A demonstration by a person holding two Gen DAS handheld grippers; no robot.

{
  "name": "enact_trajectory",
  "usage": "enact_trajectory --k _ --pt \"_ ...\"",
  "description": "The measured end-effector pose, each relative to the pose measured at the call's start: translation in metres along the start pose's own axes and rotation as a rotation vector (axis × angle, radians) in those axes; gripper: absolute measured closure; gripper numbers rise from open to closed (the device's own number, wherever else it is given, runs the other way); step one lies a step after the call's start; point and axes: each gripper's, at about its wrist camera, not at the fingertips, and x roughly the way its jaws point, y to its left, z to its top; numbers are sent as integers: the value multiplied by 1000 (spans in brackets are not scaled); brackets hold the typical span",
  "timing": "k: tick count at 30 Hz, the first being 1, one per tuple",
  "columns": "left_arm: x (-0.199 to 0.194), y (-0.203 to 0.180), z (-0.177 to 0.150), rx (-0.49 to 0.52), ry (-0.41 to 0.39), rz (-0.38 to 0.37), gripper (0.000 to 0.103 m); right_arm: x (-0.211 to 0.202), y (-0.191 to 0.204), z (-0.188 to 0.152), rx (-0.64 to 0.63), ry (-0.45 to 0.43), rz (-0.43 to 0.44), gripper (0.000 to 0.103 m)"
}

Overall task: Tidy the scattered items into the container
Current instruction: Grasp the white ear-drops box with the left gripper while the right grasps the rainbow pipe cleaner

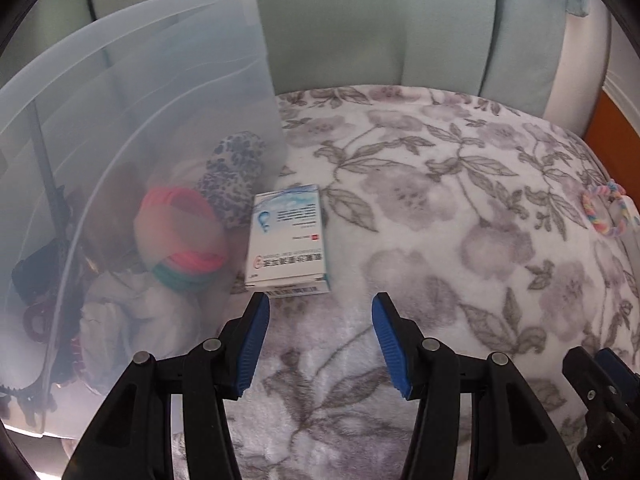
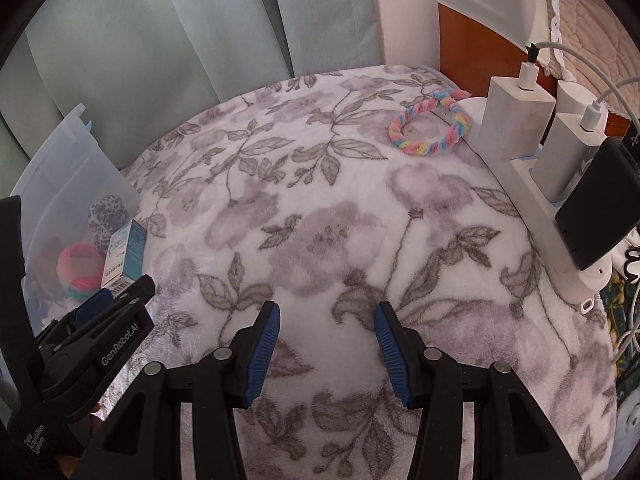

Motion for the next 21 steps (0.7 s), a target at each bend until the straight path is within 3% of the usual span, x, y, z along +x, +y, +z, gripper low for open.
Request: enact_trajectory --k 2,4,12,21 --pt "6 7 3 -23 17 30 45 0 2 0 -6 0 0 50" --pt "12 13 4 -62 31 10 44 1 5 0 -18 2 2 50" --pt "31 5 17 -70 27 34 43 3 6 6 -37 -10 -17 50" --pt "45 1 37 -96 6 13 43 11 -13 64 -118 -134 -151 50"
